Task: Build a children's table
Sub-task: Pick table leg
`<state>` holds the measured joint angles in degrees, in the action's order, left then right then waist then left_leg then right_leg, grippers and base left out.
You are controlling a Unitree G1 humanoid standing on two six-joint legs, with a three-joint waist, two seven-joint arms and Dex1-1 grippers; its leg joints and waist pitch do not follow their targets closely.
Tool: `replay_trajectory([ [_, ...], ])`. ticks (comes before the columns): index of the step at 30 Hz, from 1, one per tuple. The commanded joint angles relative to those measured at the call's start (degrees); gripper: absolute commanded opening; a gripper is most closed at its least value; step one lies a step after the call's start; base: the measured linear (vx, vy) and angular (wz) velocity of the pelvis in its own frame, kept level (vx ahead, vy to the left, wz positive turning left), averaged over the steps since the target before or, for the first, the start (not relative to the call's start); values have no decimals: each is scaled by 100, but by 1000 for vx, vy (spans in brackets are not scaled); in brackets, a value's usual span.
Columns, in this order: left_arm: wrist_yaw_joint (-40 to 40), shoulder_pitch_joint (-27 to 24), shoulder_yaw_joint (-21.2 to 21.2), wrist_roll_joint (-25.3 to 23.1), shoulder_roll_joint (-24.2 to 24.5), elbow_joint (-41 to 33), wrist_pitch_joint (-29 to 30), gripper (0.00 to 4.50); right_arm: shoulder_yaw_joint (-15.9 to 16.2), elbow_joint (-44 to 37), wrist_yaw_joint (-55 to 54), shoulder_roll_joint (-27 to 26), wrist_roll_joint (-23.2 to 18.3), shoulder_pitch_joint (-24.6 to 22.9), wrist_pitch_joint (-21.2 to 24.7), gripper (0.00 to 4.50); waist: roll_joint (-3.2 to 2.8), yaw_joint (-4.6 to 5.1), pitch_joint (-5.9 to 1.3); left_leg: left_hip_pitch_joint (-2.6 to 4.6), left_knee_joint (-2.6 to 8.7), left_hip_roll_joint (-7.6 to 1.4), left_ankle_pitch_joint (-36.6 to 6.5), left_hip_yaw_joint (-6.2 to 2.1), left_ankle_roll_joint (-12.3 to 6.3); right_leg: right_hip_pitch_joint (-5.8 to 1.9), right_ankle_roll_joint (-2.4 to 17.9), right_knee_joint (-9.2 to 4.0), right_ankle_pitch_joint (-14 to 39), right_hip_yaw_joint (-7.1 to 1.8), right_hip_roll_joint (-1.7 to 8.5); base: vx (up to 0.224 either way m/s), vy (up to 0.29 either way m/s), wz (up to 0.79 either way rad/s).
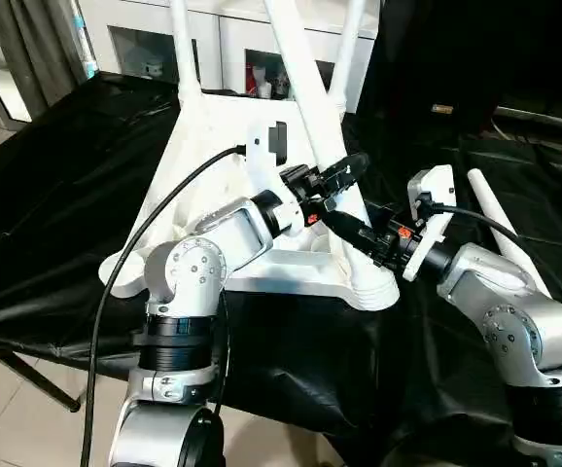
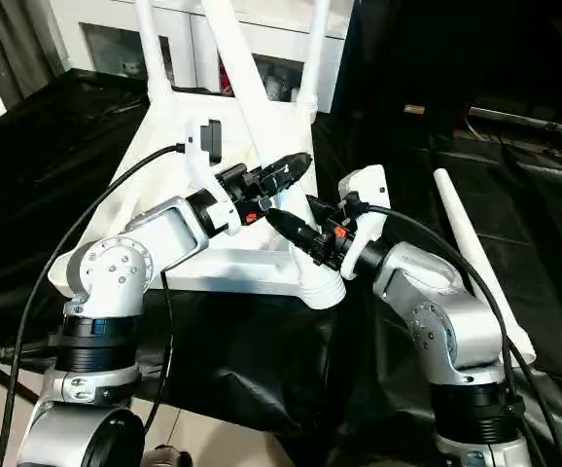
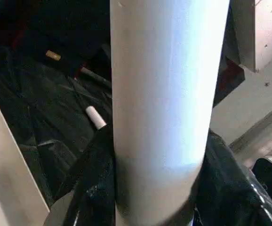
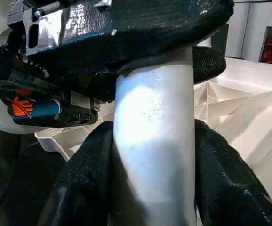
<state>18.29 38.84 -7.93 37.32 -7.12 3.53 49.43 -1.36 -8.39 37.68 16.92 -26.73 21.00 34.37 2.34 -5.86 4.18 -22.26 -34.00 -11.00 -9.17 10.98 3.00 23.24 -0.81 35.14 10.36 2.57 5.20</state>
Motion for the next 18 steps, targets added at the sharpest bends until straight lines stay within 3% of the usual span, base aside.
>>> replay_trajectory([
  [1, -64, 83, 87, -40, -85, -100, -119, 186, 33, -30, -63, 34, 24, 73, 57, 184, 95, -18, -467, 90, 341, -155, -768, -59, -166, -294, 933, -397, 938, -175, 231, 0, 0, 0],
  [2, -64, 76, 89, -25, -81, -127, -111, 186, 48, -19, -74, 46, 53, 81, 44, 184, 93, -18, -470, 91, 337, -154, -763, -59, -166, -294, 934, -394, 917, -175, 229, 0, 0, 0],
  [3, -40, 77, 95, 4, -65, -163, -90, 186, 58, 0, -85, 54, 73, 101, 41, 219, 84, -17, -467, 92, 338, -151, -795, -56, -153, -290, 932, -403, 925, -177, 226, 0, 0, 0],
  [5, 118, 78, 187, 9, 41, -243, -72, 186, -8, 11, -69, 28, -104, 133, 230, 254, 80, -16, -471, 93, 342, -148, -792, -64, -148, -297, 936, -392, 902, -173, 221, 0, 0, 0],
  [6, 444, 84, 370, -12, 274, -352, -50, 186, -97, -51, 67, 65, -403, 144, 512, 254, 73, -20, -470, 99, 343, -145, -810, -64, -147, -296, 937, -396, 918, -172, 221, 0, 0, 0],
  [8, 580, 95, 430, -15, 376, -385, -47, 186, -139, -85, 129, 113, -503, 147, 604, 272, 60, -27, -477, 109, 346, -152, -802, -67, -160, -291, 936, -380, 907, -176, 219, 0, 0, 0],
  [9, 656, 98, 458, -15, 434, -401, -48, 186, -159, -102, 158, 136, -550, 147, 647, 295, 81, -19, -472, 110, 344, -158, -796, -57, -142, -286, 964, -383, 861, -174, 215, 0, 0, 0],
  [10, 782, 125, 486, -11, 532, -404, -46, 186, -211, -112, 207, 214, -603, 158, 706, 295, 70, -22, -469, 103, 345, -157, -778, -57, -121, -290, 990, -373, 828, -176, 221, 0, 0, 0],
  [11, 892, 152, 509, -6, 619, -401, -39, 185, -265, -114, 248, 282, -656, 174, 768, 296, 97, -24, -471, 108, 340, -148, -780, -51, -125, -290, 970, -385, 860, -175, 218, 0, 0, 0],
  [12, 1243, 241, 582, 10, 888, -369, -4, 185, -467, -97, 406, 506, -917, 245, 1071, 300, 144, -35, -467, 109, 345, -141, -758, -52, -137, -305, 937, -378, 960, -174, 219, 0, 0, 0],
  [13, 1396, 282, 617, 19, 1006, -347, 25, 185, -553, -94, 524, 621, -1077, 275, 1241, 328, 109, -52, -472, 132, 341, -154, -771, -50, -129, -284, 900, -368, 1013, -183, 216, 0, 0, 0],
  [15, 1683, 381, 709, -46, 1254, -246, -7, 185, -613, -126, 962, 974, -1393, 280, 1606, 337, 136, -60, -462, 125, 342, -158, -778, -46, -100, -283, 894, -374, 1017, -181, 225, 0, 0, 0],
  [18, 1902, 519, 700, 73, 1431, -129, 38, 185, -527, -127, 1273, 1311, -1507, 287, 1857, 340, 106, -91, -457, 129, 339, -153, -799, -45, -49, -285, 902, -374, 1037, -186, 230, 0, 0, 0],
])
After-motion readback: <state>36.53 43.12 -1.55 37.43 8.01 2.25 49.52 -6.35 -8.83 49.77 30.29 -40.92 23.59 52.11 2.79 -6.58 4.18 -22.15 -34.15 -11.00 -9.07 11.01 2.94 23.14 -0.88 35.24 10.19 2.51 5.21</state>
